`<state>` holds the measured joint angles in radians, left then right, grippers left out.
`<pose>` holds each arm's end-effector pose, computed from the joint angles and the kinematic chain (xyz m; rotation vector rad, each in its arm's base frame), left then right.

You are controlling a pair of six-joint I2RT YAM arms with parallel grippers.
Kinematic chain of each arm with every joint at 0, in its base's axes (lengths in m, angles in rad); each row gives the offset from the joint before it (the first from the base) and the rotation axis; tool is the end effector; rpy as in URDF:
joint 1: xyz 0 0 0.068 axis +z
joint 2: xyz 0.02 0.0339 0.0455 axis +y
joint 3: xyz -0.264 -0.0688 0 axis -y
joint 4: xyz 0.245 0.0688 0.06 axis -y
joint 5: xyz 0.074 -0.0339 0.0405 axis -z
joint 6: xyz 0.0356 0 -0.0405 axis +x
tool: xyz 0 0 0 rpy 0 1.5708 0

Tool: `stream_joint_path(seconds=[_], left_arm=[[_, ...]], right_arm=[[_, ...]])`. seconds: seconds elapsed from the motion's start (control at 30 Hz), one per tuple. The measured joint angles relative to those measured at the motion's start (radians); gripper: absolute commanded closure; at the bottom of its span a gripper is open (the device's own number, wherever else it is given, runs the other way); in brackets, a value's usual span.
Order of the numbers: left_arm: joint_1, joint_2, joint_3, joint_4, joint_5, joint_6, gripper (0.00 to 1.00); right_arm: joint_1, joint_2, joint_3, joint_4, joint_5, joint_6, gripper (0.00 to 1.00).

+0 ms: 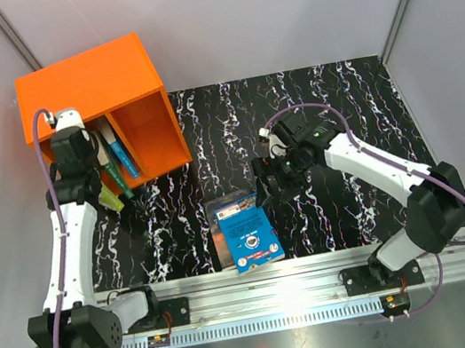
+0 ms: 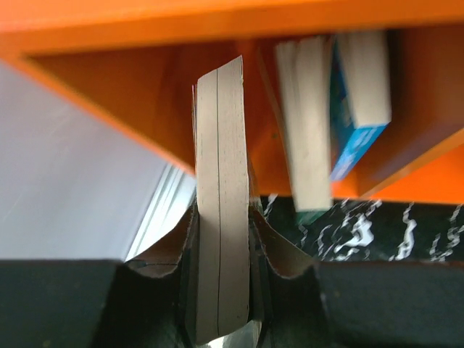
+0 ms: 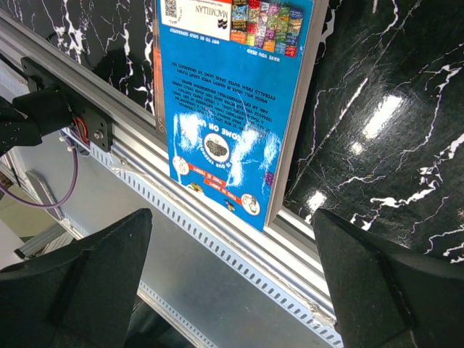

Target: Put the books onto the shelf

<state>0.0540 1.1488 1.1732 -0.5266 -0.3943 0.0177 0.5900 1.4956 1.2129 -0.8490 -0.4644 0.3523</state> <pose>0.2479 0.0271 0.3689 -0.2791 2.0425 0.4521 0.2381 0.1786 0.2702 -0.4837 2.7916 0.8827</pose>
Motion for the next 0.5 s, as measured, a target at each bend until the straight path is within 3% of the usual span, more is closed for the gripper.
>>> stream_joint_path(seconds=[0.3,0.5], left_arm=[[0.003,0.071,-0.011,0.13,0.092,0.023,1.0],[0.012,0.068,-0.11,0.295,0.093,0.118,1.0]], right_arm=[[-0.002,0.037,-0.001,0.03,-0.002,0.0,0.0],[-0.002,0.065,-0.001,0.053,-0.017,0.002,0.0]])
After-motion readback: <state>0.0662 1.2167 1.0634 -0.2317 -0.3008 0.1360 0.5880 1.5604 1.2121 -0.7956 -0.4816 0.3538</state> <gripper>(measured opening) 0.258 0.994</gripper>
